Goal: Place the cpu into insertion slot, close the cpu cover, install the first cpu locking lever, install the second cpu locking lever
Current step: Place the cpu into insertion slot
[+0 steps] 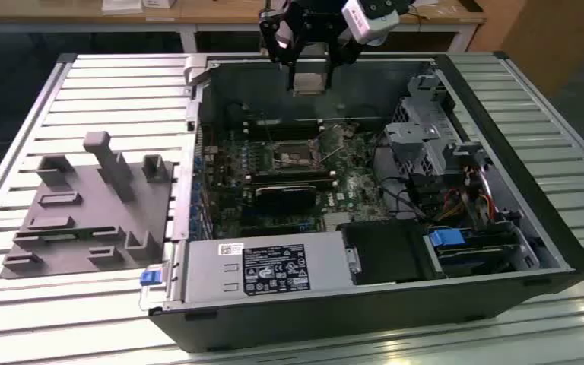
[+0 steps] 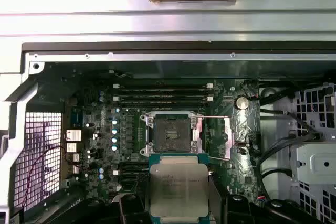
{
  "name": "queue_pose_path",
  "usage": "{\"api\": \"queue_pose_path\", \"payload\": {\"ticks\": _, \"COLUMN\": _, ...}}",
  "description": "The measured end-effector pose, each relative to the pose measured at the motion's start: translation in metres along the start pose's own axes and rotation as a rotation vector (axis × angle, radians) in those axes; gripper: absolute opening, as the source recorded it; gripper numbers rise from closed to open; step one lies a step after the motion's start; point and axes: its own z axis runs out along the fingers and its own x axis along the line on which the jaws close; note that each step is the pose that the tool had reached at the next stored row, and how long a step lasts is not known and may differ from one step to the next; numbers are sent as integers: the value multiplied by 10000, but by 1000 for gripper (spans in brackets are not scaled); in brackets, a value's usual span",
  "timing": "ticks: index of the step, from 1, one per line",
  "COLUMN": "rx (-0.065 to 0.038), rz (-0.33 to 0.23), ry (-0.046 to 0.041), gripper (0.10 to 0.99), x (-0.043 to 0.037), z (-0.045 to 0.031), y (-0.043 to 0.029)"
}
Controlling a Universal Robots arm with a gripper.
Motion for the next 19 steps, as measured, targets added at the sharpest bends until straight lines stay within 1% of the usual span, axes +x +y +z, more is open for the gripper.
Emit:
{"api": "queue_pose_path", "payload": {"ticks": 12, "rx": 0, "rz": 0, "ry": 0, "gripper": 533, "x": 0, "z": 3, "y": 0}}
{"api": "queue_pose_path", "payload": {"ticks": 15, "rx": -2, "rz": 0, "ry": -6, "gripper": 533, "x": 2, "z": 28, "y": -3}}
{"api": "queue_pose_path", "payload": {"ticks": 19, "rx": -1, "rz": -1, "ry": -11, "gripper": 533, "x": 4, "z": 94, "y": -8}}
